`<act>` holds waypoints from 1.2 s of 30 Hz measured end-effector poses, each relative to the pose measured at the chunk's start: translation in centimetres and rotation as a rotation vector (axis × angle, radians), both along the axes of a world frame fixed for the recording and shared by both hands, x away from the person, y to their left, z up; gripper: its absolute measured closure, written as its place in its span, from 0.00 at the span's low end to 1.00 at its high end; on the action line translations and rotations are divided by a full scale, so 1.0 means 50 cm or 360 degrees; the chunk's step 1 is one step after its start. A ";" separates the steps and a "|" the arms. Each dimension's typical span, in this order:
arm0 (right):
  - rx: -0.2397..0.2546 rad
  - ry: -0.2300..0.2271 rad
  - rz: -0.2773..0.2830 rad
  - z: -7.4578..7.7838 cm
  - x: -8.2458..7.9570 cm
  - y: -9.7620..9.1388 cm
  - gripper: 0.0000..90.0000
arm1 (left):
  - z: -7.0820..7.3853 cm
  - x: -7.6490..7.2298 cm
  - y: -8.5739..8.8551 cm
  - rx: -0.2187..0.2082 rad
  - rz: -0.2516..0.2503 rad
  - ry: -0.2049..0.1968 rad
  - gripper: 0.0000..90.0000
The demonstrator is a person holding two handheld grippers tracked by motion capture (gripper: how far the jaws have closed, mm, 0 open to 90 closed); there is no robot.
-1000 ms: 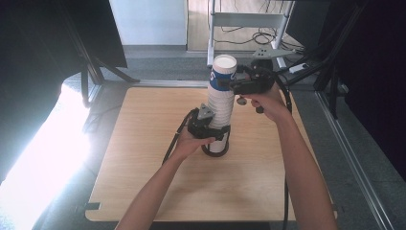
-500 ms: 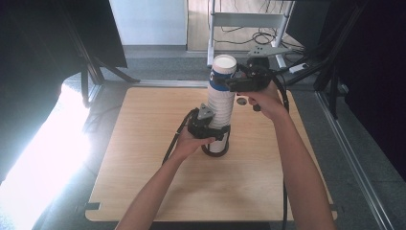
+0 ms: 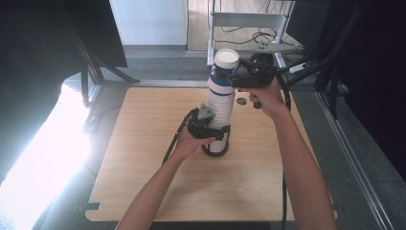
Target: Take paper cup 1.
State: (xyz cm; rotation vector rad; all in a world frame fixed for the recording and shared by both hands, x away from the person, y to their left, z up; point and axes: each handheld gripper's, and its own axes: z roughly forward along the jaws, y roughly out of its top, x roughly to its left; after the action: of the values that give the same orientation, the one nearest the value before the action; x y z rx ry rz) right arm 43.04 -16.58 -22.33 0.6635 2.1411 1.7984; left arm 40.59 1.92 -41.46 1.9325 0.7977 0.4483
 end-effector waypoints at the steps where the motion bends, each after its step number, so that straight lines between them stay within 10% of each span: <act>1: 0.0005 -0.0004 -0.0001 0.003 -0.001 -0.002 0.28 | 0.000 0.000 0.000 0.0000 0.0000 0.0000 0.15; 36: 0.0091 -0.0151 -0.0059 0.083 -0.042 -0.032 0.29 | 0.001 -0.001 -0.004 -0.0001 0.0017 0.0004 0.15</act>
State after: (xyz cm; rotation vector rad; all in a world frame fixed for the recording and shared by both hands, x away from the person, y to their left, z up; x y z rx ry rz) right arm 40.95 -18.17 -18.19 0.6138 2.0104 1.8394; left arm 40.53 1.73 -41.42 1.9295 0.8099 0.4523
